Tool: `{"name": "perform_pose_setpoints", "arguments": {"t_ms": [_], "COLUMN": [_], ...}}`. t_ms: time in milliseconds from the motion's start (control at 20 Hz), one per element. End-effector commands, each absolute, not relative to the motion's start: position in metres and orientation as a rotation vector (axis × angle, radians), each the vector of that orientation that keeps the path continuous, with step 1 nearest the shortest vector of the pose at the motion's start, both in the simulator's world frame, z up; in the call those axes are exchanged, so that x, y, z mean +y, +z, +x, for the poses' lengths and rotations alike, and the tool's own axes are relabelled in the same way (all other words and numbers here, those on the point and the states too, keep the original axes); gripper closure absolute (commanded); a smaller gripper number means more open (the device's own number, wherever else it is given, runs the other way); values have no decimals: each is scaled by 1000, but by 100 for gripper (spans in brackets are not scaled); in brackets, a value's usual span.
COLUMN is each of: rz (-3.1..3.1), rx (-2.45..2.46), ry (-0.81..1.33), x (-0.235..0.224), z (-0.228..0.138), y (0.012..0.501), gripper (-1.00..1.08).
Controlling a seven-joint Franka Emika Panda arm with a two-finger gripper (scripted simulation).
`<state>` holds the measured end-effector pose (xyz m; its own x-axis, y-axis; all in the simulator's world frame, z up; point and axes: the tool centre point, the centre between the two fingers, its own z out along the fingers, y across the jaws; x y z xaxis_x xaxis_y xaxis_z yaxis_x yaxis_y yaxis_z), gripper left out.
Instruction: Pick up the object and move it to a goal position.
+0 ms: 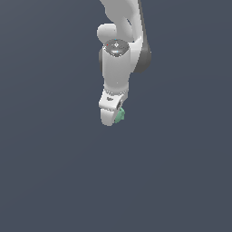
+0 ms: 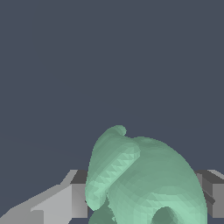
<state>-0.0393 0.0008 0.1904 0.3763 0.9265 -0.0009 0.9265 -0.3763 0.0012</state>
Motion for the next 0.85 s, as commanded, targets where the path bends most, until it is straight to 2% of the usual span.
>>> {"name": "perform_pose_setpoints", "arguments": {"t_ms": [0,400,800], "rz": [2605,2606,2607], "rx": [1755,1755,1754], "ry": [0,1,1], "x": [0,-4,-6], "z": [-46,-58,-62], "y": [214,269,288], "gripper": [108,108,108]}}
